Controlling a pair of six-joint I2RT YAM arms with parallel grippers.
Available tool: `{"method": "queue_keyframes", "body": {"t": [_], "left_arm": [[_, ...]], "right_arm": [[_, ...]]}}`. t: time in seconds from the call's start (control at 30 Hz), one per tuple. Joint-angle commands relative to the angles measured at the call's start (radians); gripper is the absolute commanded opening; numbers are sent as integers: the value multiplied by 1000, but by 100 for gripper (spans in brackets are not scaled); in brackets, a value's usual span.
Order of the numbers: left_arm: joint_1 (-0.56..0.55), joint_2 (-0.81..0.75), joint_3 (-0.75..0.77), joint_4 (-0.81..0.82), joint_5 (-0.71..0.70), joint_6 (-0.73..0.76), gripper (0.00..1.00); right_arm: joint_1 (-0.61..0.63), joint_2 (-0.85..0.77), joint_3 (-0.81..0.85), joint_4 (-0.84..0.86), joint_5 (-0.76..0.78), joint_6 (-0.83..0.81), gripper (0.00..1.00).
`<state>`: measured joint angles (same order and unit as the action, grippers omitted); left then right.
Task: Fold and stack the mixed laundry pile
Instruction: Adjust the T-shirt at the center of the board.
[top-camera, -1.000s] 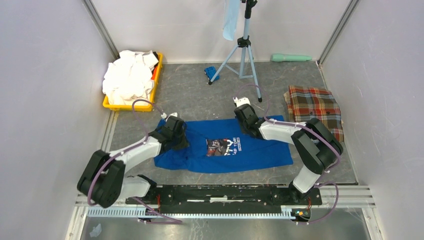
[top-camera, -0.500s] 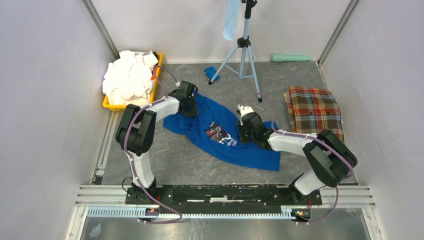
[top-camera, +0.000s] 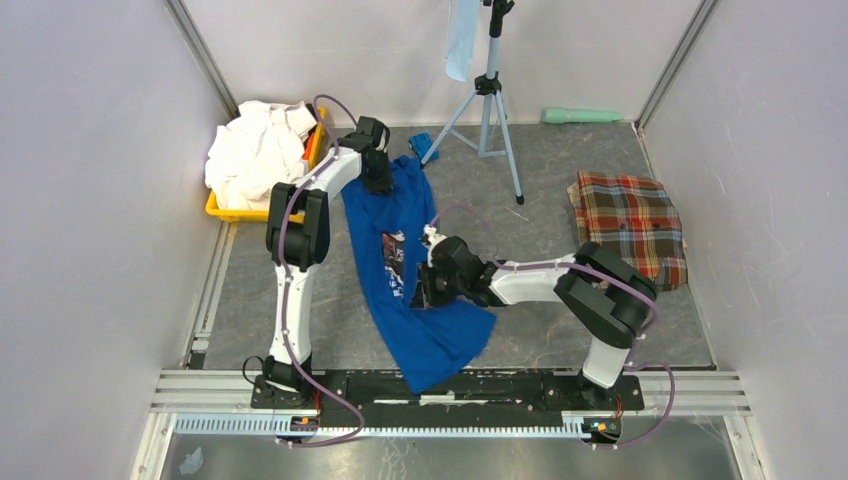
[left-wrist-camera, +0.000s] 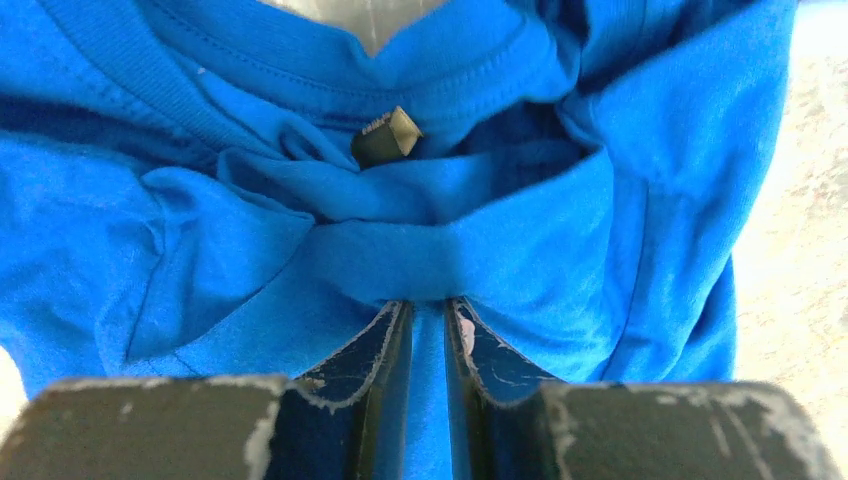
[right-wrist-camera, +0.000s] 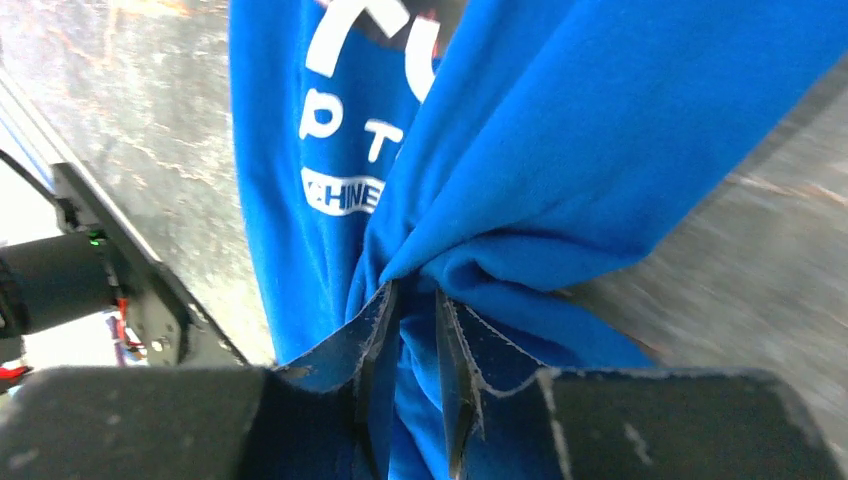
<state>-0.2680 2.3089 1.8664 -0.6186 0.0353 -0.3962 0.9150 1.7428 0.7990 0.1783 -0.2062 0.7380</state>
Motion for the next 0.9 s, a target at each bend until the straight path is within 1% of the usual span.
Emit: {"method": "queue_keyframes", "body": {"t": [0.0, 0.07, 0.13, 0.2, 0.27, 0.33, 0.47, 0.57, 0.67, 0.7, 0.77, 0.83, 0.87], "left_arm": [[40, 166, 132, -98, 2, 83, 25], [58, 195, 188, -131, 22, 75, 25], [66, 180, 184, -126, 16, 70, 24], [67, 149, 166, -126, -22, 72, 24], [73, 119, 152, -145, -105, 77, 24], [88, 91, 122, -156, -158, 71, 24], [121, 33, 12, -137, -248, 48, 24], [146, 21, -10, -120, -209, 56, 24], [145, 8, 2, -133, -207, 54, 24], [144, -5, -1, -129, -186, 48, 24], [139, -40, -16, -108, -155, 41, 28], [127, -96, -36, -87, -142, 42, 37], [124, -121, -43, -82, -140, 45, 44]], "right_arm": [[48, 92, 132, -48, -91, 117, 27], [59, 98, 180, -97, -86, 93, 27], [65, 72, 185, -156, -45, 55, 27], [64, 18, 151, -214, 3, 20, 27], [65, -51, 94, -261, 76, -14, 28], [65, -133, 20, -292, 132, -34, 29], [65, -298, -131, -334, 223, -35, 30], [67, -404, -188, -358, 265, -37, 30], [68, -469, -191, -396, 332, -70, 31], [66, -480, -188, -409, 362, -86, 32], [66, -488, -181, -421, 412, -121, 33], [65, -479, -176, -426, 448, -148, 35], [66, -471, -172, -433, 460, -160, 35]]}}
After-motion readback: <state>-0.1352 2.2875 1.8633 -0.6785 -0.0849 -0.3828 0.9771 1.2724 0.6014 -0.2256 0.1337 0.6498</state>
